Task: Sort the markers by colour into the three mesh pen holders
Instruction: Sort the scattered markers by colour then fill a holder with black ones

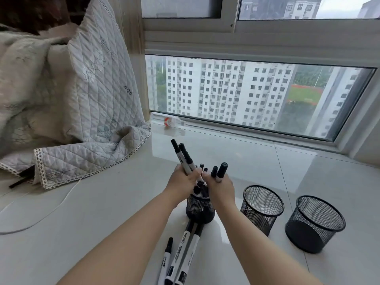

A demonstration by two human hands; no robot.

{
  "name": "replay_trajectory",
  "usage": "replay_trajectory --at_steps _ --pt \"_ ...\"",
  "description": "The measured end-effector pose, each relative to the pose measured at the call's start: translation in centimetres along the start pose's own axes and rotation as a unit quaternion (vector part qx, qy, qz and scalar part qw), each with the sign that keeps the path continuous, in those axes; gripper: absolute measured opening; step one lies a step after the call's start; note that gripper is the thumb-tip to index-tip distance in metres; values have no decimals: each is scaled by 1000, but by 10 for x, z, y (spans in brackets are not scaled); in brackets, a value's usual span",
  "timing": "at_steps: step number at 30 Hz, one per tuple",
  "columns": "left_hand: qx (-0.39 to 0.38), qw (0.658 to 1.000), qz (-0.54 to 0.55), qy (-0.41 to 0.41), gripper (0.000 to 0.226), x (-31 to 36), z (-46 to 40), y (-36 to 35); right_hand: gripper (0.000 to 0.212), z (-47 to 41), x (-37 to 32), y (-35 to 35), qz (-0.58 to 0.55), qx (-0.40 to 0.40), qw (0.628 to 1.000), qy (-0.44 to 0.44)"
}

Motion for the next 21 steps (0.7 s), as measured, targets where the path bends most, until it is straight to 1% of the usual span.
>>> replay_trajectory --at_steps 3,5,7,9,11,13,15,17,19,21 --pt "27 996 -74 36 22 0 -1 1 18 -1 -12 6 -6 69 997 37" --pt "35 992 -90 78 12 1 -3 -1 12 -3 -18 13 -11 100 992 79" --pt "33 988 -104 106 12 5 -5 -3 7 -3 -21 18 9 75 992 96" --pt "32 987 -117 107 11 9 -7 -4 8 -3 -21 20 39 40 994 93" --pt "38 991 -109 71 17 13 -9 -6 6 -4 -19 21 57 28 994 83" --pt "44 996 -75 25 23 17 -10 -8 7 -5 -19 22 68 25 995 70" --pt "41 999 -25 -22 31 22 -9 -7 13 -7 -21 23 51 42 995 68" --pt "32 997 12 -72 33 26 -10 -6 17 -6 -24 25 30 61 994 90" --pt "21 994 -21 -105 27 26 -14 -5 17 -6 -24 23 56 45 992 106" --pt "-2 992 -77 -100 24 20 -17 -6 27 -8 -21 18 131 6 986 101"
Point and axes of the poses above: each hand's wrist, its own z-axis away from the middle knuckle, its own y-axis out of the back of the hand, x = y × z, the point moved 1 cm from there along -z, towards the middle knuckle, and after that the axes turned 9 degrees about -x, right-handed, at the moved point
